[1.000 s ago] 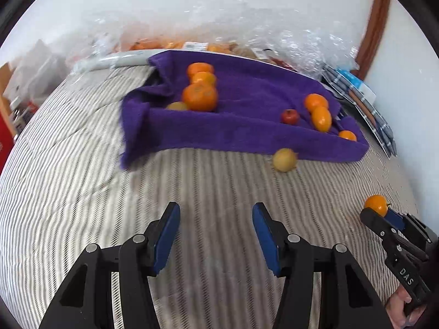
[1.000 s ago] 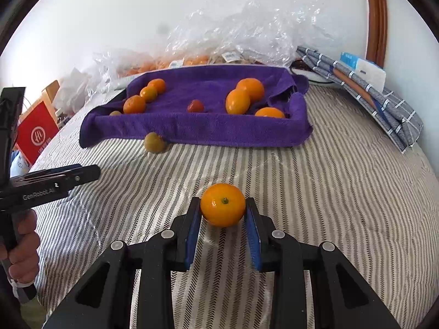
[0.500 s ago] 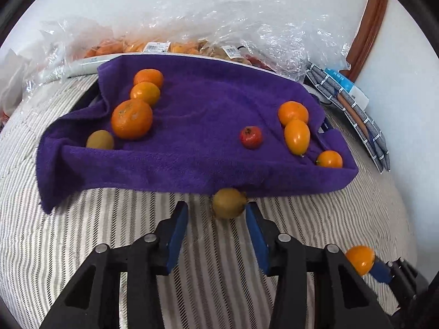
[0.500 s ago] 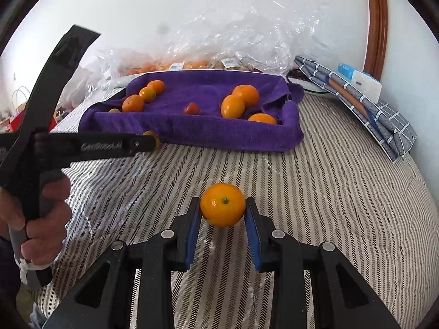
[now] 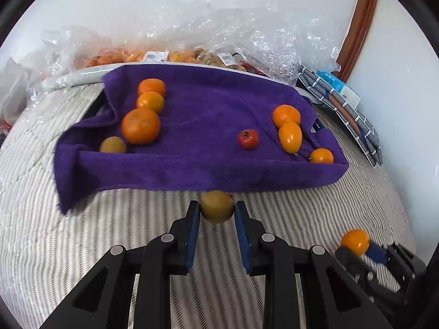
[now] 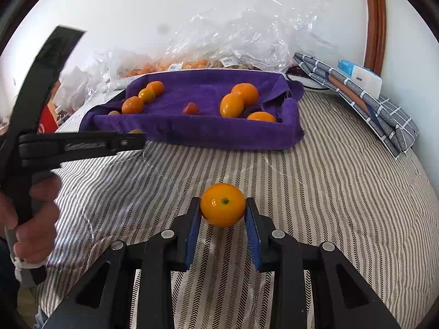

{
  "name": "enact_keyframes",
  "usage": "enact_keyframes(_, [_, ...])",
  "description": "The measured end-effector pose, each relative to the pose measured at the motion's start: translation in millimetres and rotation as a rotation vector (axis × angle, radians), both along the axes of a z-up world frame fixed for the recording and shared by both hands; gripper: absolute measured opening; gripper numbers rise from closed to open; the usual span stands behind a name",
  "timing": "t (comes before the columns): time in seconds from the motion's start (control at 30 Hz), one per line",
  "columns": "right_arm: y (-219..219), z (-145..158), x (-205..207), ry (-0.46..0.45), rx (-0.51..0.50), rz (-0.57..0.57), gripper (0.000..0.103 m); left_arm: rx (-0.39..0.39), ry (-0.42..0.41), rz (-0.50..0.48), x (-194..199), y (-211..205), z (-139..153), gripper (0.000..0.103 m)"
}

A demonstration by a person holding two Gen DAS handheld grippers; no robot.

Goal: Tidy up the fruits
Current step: 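Grasp the greenish fruit with the left tool while the right tool holds its orange, then place the greenish fruit on the towel with the left tool while the right tool places its orange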

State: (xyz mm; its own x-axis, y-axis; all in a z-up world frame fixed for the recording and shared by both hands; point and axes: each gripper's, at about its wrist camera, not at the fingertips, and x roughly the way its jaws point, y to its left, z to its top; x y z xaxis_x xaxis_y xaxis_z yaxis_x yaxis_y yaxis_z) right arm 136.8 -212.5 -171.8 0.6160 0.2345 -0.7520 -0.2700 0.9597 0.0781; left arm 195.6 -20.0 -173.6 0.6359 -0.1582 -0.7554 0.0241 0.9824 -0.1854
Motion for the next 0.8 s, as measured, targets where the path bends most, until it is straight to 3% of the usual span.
enact_keyframes(0.33, [-1.0, 19.6, 3.0, 0.002, 0.054, -0.069, 0.032, -0.017, -0.027, 0.064, -33.2, 56.5, 24.8, 0.025])
enact_keyframes(0.6, [-2.0, 60.7, 26.4, -0.059, 0.055, -0.095, 0.032, -0.065, -0.063, 0.124, -17.8, 92.9, 52.8, 0.025])
enact_keyframes(0.8, [-7.0, 81.8, 49.0, -0.1, 0.056, -0.121, 0.032, -0.074, -0.089, 0.135, 5.8, 95.3, 68.4, 0.025])
